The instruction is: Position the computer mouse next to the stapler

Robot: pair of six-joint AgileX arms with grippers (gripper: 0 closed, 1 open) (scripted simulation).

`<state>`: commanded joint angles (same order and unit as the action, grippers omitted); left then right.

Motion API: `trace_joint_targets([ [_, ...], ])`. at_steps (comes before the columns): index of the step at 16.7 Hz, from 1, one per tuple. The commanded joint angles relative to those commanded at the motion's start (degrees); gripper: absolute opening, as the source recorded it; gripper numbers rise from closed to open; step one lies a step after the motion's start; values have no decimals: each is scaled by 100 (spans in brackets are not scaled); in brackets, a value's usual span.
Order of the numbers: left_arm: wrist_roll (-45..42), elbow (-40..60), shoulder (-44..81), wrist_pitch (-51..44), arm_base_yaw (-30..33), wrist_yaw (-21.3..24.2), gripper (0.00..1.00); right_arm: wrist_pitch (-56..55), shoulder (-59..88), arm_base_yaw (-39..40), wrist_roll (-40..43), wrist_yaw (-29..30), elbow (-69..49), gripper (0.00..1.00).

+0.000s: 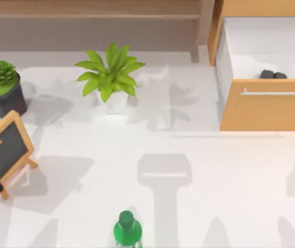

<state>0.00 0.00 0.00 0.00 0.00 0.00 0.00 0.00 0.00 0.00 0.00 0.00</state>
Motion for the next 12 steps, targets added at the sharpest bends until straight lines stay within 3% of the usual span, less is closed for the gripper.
trace_joint_targets([
  [6,0,0,0,0,0,0,100,371,586,46,-141,15,-576,100],
  [12,0,0,0,0,0,0,100,1795,3252,211,-687,71,-3083,100],
])
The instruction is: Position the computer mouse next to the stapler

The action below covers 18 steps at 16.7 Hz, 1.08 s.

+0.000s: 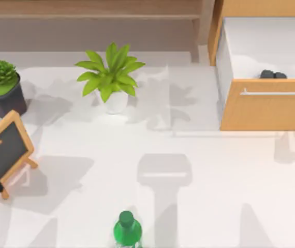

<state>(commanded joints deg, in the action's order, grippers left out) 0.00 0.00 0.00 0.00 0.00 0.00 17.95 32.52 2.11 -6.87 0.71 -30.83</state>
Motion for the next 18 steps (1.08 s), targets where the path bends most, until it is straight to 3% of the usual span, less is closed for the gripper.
trace_joint_targets([
  [11,0,0,0,0,0,0,100,3285,7310,483,-1190,148,-6241,100],
  [18,0,0,0,0,0,0,100,4766,10227,629,-1743,209,-8718,100],
])
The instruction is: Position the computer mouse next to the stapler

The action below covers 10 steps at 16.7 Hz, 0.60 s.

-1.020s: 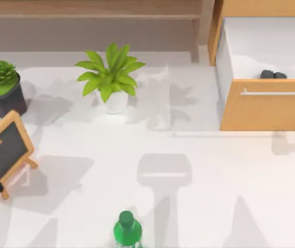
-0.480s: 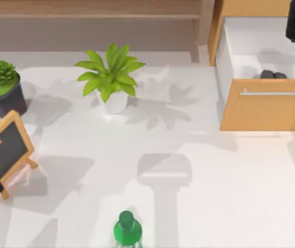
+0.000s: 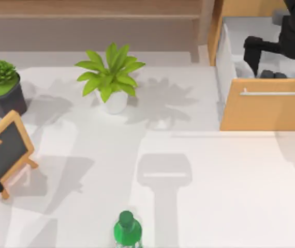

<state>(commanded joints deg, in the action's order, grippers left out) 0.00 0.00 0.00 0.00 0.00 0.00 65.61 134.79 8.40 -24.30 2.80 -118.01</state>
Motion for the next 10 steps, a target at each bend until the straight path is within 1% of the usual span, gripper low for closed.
trace_joint_targets([
  [3,0,0,0,0,0,0,100,222,431,-3,-137,-4,-446,100],
  [10,0,0,0,0,0,0,100,217,457,-27,-142,-7,-460,100],
])
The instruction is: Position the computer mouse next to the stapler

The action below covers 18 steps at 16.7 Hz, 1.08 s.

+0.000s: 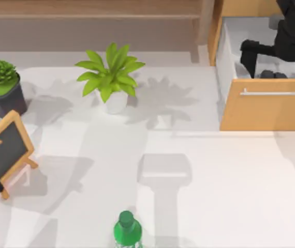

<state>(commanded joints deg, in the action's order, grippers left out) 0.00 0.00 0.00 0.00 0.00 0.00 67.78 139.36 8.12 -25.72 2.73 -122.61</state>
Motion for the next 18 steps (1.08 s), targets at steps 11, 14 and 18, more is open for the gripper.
trace_joint_targets([
  [11,0,0,0,0,0,0,100,-273,35,9,6,5,231,100],
  [14,0,0,0,0,0,0,100,-330,29,11,4,16,268,100],
  [18,0,0,0,0,0,0,100,-515,179,12,2,3,330,100],
])
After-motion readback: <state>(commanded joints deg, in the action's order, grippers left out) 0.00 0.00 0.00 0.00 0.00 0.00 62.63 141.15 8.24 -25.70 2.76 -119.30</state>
